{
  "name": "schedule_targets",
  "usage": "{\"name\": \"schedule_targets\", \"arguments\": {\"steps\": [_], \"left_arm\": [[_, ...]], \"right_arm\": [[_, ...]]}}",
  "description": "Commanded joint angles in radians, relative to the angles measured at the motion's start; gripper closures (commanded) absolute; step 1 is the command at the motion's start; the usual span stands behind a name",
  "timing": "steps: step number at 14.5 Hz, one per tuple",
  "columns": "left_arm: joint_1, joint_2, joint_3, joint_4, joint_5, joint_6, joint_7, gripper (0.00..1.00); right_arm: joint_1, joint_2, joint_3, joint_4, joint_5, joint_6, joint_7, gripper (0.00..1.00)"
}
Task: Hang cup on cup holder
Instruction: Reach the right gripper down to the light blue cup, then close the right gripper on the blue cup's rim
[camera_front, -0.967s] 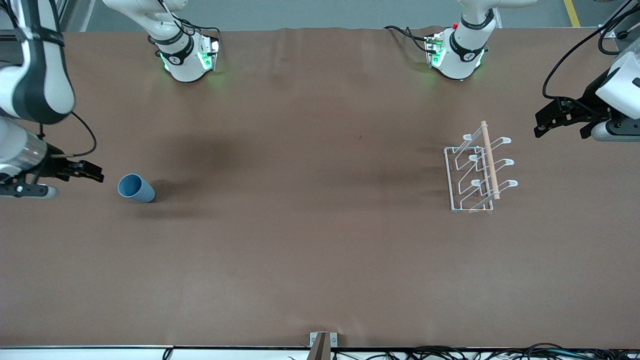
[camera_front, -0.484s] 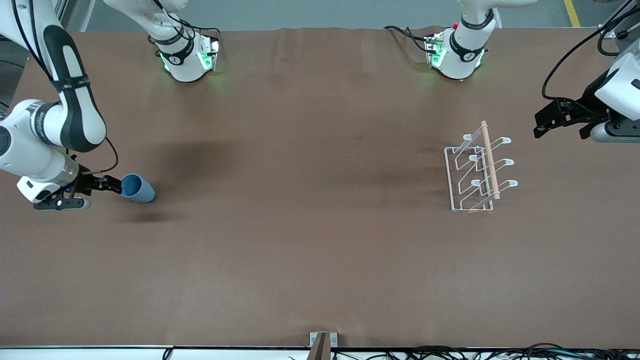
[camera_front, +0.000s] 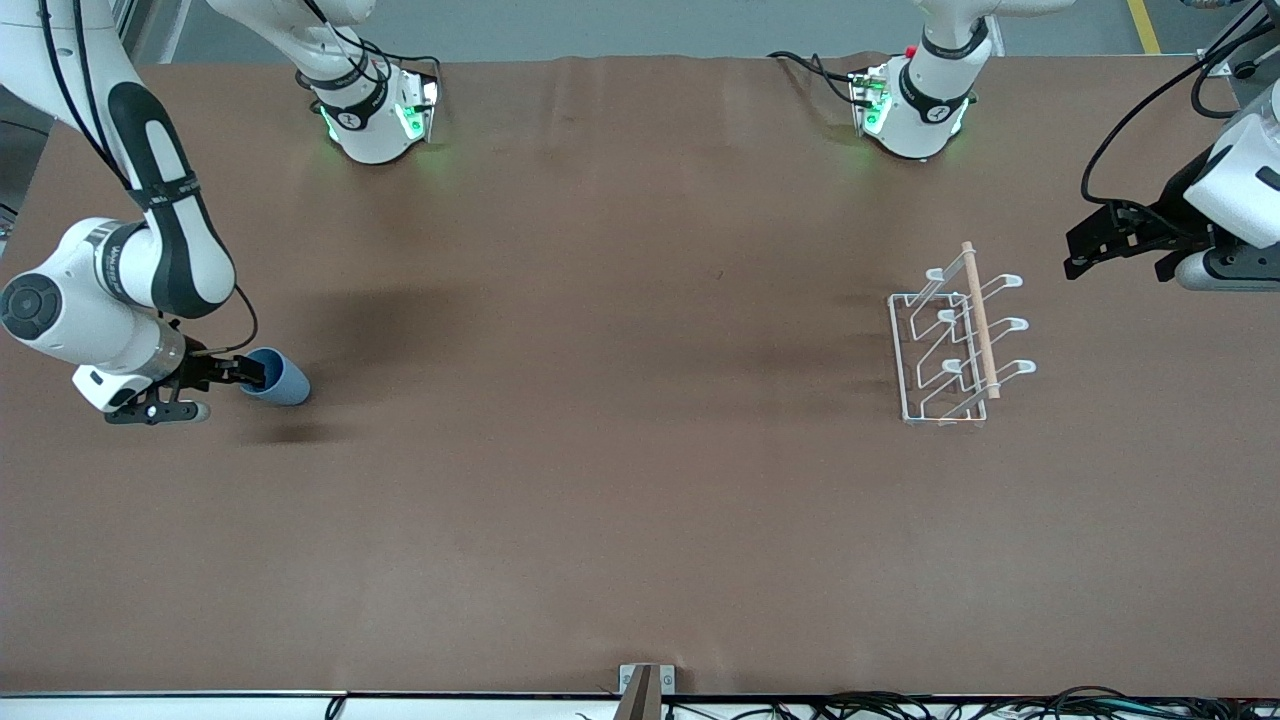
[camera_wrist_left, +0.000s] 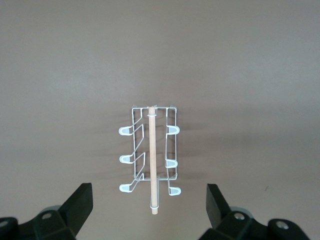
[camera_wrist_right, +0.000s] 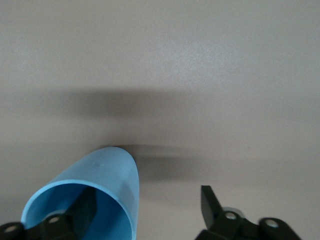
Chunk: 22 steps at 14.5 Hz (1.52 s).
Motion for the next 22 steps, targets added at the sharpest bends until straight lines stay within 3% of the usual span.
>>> {"name": "schedule_targets", "arguments": {"steps": [1, 2, 3, 5, 10, 16, 20, 22], "left_arm": [[-0.008, 0.01, 0.001, 0.014, 0.018, 0.003, -0.016, 0.0], [-0.007, 0.01, 0.001, 0.014, 0.018, 0.005, -0.014, 0.0], [-0.006, 0.011, 0.001, 0.014, 0.018, 0.005, -0.014, 0.0], [-0.008, 0.011, 0.001, 0.013, 0.018, 0.005, -0.014, 0.0], [-0.008, 0.019, 0.001, 0.014, 0.018, 0.006, -0.014, 0.0], [-0.01, 0.019, 0.001, 0.014, 0.018, 0.005, -0.014, 0.0], [-0.01, 0.017, 0.001, 0.016, 0.018, 0.005, -0.014, 0.0], [-0.013, 0.017, 0.001, 0.016, 0.017, 0.005, -0.014, 0.0]], "right_arm": [[-0.004, 0.002, 0.009, -0.018, 0.025, 0.018, -0.014, 0.46], [-0.004, 0.002, 0.011, -0.018, 0.028, 0.013, -0.012, 0.62], [-0.004, 0.002, 0.012, -0.018, 0.031, 0.013, -0.014, 0.68], [-0.004, 0.002, 0.012, -0.016, 0.039, 0.015, -0.012, 0.98], [-0.003, 0.0, 0.012, 0.004, 0.048, -0.017, -0.012, 1.0], [0.002, -0.014, 0.027, 0.24, 0.057, -0.335, -0.054, 1.0], [0.006, -0.043, 0.067, 0.263, 0.275, -0.438, -0.054, 1.0], [0.034, -0.049, 0.067, 0.263, 0.437, -0.501, -0.054, 1.0]]}}
